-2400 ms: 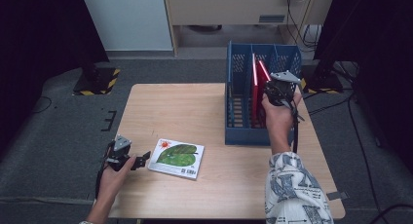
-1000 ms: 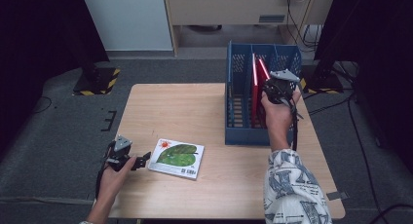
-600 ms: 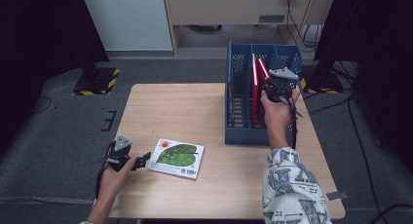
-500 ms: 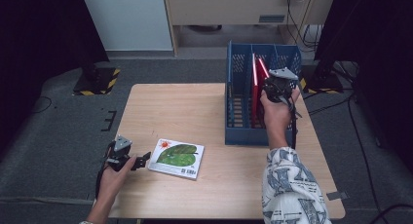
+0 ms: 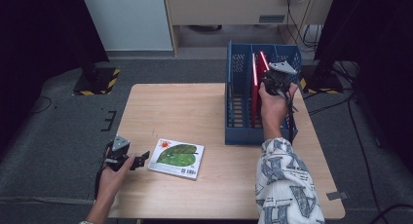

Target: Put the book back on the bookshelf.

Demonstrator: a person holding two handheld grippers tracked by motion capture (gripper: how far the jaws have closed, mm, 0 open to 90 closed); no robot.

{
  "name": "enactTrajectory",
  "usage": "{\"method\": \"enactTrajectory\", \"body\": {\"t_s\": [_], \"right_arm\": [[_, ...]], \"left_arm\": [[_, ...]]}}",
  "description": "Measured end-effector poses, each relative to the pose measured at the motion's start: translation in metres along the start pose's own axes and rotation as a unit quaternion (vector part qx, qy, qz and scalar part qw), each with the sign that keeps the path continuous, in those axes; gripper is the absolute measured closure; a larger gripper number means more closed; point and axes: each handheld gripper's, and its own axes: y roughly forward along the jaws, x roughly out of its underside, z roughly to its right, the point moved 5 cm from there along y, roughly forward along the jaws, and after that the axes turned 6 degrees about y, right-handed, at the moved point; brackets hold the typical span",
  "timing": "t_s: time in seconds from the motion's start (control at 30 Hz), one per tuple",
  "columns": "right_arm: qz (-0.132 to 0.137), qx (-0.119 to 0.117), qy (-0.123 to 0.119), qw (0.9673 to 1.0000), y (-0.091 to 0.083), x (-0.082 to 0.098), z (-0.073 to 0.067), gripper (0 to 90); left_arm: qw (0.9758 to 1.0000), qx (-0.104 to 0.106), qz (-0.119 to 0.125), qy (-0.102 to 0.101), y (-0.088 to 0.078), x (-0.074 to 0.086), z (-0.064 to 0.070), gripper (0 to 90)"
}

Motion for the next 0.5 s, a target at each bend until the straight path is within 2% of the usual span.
{"method": "enactTrajectory", "body": {"t_s": [0.3,0.5], "right_arm": [[-0.002,0.007,0.007,0.9999,0.009,0.0041,0.0012,79.4],[0.0,0.008,0.001,1.0,0.0101,0.0052,-0.0011,79.3]], "left_arm": [[1.0,0.0,0.0,0.002,-0.0001,-0.0001,0.0008,4.5],[1.0,0.0,-0.001,0.005,0.0002,-0.0003,0.0011,4.5]]}}
